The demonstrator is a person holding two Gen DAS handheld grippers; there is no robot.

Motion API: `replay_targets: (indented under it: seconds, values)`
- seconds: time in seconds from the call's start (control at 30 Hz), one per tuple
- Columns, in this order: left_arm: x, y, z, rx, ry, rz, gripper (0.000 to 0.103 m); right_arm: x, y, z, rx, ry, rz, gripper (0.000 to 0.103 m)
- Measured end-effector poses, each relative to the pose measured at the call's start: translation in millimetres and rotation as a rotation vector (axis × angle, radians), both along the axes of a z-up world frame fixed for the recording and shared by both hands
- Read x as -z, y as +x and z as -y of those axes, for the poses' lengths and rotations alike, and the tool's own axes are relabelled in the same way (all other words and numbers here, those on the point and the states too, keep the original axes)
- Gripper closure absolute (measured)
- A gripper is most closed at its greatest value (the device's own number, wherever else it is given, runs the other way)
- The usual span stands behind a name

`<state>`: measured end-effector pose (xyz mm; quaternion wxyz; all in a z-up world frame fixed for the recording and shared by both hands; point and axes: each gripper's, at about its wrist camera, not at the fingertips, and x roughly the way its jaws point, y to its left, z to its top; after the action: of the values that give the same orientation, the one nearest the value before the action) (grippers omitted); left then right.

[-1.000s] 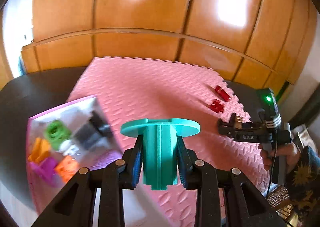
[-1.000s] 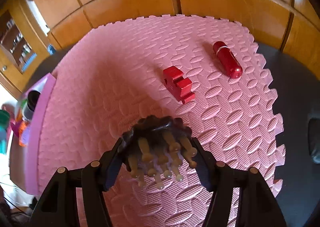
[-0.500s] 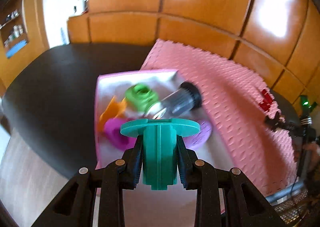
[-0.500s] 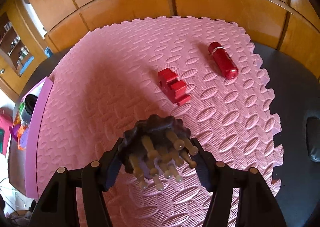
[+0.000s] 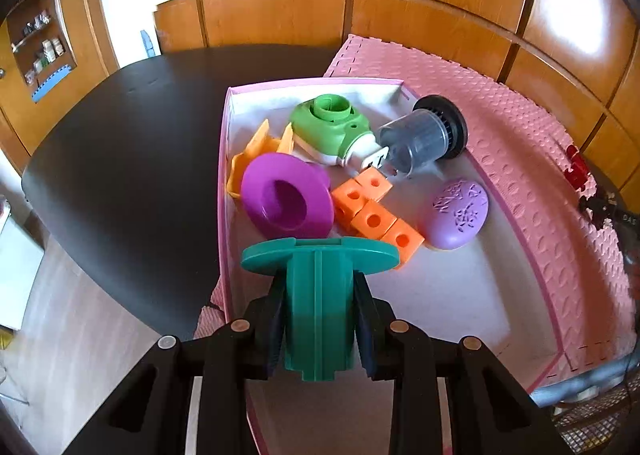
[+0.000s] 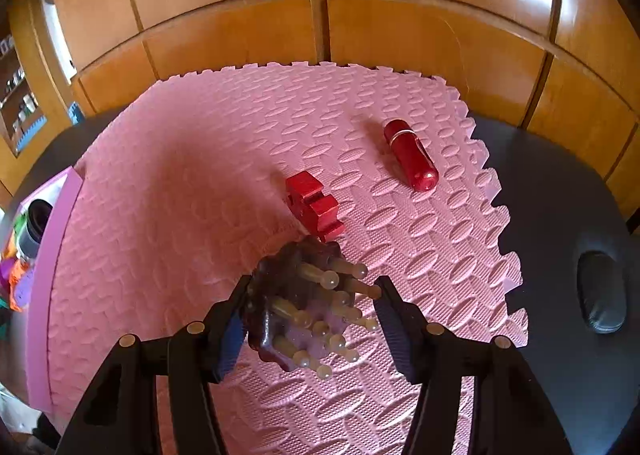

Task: Organize rigid objects
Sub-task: 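Carry the teal spool over the tray with the left tool while the right tool holds the spiky ball, then lower the teal spool into the tray and open the left tool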

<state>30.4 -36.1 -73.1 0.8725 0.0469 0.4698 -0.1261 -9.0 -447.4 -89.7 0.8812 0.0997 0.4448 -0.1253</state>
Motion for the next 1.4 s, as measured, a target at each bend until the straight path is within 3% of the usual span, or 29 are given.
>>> replay_targets:
  seconds: [0.73, 1.07, 1.4]
  values:
    - [0, 4, 1, -0.016, 0.015, 0.038, 0.07, 1, 3, -3, 0.003, -0.034, -0.013, 0.043]
    - [-11, 0, -5, -0.028, -0.002, 0.06, 0.061, 4, 3, -1, -0.01, -0.03, -0.025, 0.043]
    - [-26, -1, -16, -0.051, -0.032, 0.088, 0.059, 3, 4, -2, -0.012, -0.04, -0.029, 0.043]
